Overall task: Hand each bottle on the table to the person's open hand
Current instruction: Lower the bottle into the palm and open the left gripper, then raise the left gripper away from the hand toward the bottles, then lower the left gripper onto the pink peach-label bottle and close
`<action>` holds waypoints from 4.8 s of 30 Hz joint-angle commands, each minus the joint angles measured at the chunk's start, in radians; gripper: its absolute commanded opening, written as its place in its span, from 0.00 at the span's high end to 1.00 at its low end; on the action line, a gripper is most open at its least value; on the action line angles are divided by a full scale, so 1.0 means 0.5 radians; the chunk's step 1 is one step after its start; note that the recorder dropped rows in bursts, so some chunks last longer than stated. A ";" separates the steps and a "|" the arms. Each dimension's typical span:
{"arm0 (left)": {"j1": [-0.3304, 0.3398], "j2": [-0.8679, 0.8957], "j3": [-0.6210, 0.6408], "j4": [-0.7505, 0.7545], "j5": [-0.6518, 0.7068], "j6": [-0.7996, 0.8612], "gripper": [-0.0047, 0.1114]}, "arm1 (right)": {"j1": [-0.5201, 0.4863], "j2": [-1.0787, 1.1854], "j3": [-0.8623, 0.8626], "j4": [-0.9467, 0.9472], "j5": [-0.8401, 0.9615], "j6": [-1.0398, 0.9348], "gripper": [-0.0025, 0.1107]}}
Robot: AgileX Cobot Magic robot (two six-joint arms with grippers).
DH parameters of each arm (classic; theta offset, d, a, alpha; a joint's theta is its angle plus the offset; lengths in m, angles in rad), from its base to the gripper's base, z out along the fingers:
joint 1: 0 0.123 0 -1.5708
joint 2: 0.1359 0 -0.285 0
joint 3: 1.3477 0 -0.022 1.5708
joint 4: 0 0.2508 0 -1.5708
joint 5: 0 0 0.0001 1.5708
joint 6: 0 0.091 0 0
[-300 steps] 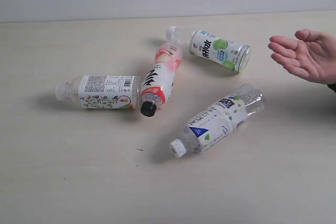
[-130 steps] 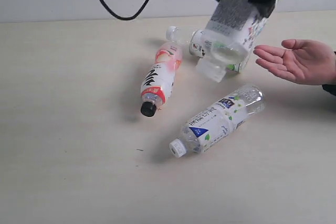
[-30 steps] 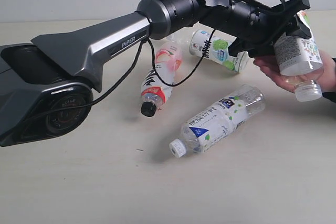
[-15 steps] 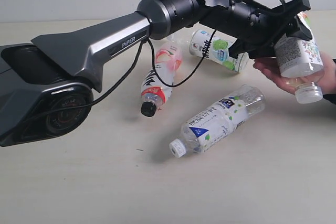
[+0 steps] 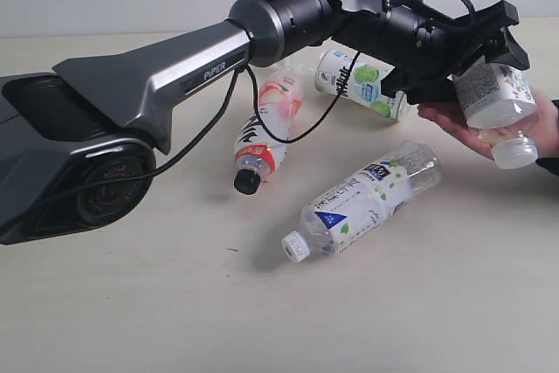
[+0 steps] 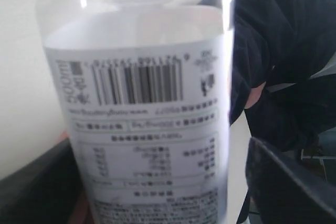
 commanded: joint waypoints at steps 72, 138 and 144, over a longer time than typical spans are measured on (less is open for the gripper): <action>0.293 -0.613 -0.015 1.418 0.884 0.243 0.96 | 0.009 -0.007 0.012 -0.004 -0.019 -0.002 0.98; 0.301 -0.844 0.960 1.748 0.548 -0.161 0.06 | 0.009 -0.007 0.012 -0.006 -0.019 -0.002 0.98; 0.301 -0.781 0.960 1.766 0.522 -0.172 0.06 | 0.009 -0.007 0.012 -0.006 -0.019 -0.002 0.98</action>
